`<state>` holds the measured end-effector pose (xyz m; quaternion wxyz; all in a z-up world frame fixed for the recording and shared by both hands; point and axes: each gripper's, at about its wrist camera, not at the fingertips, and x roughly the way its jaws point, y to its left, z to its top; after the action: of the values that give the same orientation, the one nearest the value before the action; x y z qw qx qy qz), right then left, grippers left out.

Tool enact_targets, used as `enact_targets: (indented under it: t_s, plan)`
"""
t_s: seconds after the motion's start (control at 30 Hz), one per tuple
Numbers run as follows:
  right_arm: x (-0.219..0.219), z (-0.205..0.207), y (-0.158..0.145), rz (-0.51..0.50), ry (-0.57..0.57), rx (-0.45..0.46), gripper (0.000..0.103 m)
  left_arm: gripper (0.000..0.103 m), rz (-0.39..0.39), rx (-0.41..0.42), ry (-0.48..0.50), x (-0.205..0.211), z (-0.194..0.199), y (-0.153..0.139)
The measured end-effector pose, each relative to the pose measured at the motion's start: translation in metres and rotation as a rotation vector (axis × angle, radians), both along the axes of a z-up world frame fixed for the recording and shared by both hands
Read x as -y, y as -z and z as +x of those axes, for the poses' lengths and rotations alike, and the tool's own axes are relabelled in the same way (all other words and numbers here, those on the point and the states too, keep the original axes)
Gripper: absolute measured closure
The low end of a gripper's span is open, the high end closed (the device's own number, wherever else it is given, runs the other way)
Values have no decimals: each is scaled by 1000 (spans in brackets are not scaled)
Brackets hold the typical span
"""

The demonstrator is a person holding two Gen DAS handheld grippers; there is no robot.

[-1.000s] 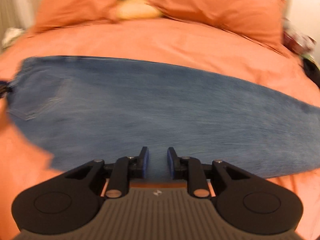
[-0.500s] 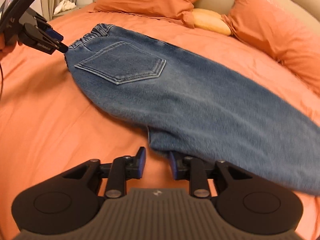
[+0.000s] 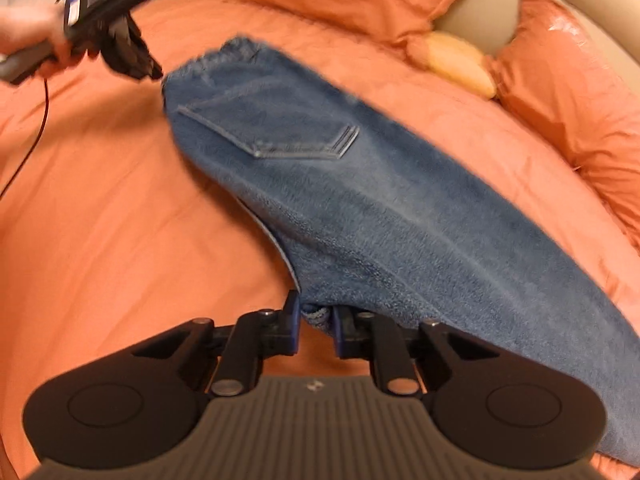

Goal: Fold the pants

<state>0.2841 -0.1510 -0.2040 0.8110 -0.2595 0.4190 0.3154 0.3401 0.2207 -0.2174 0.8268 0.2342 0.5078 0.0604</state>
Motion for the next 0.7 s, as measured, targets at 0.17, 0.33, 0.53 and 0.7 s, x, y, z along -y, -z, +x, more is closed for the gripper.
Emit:
enact_targets:
  t_s: [0.17,0.33,0.53,0.7]
  plan:
    - [-6,-11,46,-46,-6,22,91,97,-33,40,14,-4,-14,-18]
    - [1,-10,25,-38,26,-17,91,92,-112,81,106,11,-26,-49]
    - [21,-7,-30,54,107,-60,90,91,-160,126,182,40,-22,-65]
    - [18,32,-48,81,181,-22,90,91,-209,139,122,44,4,-54]
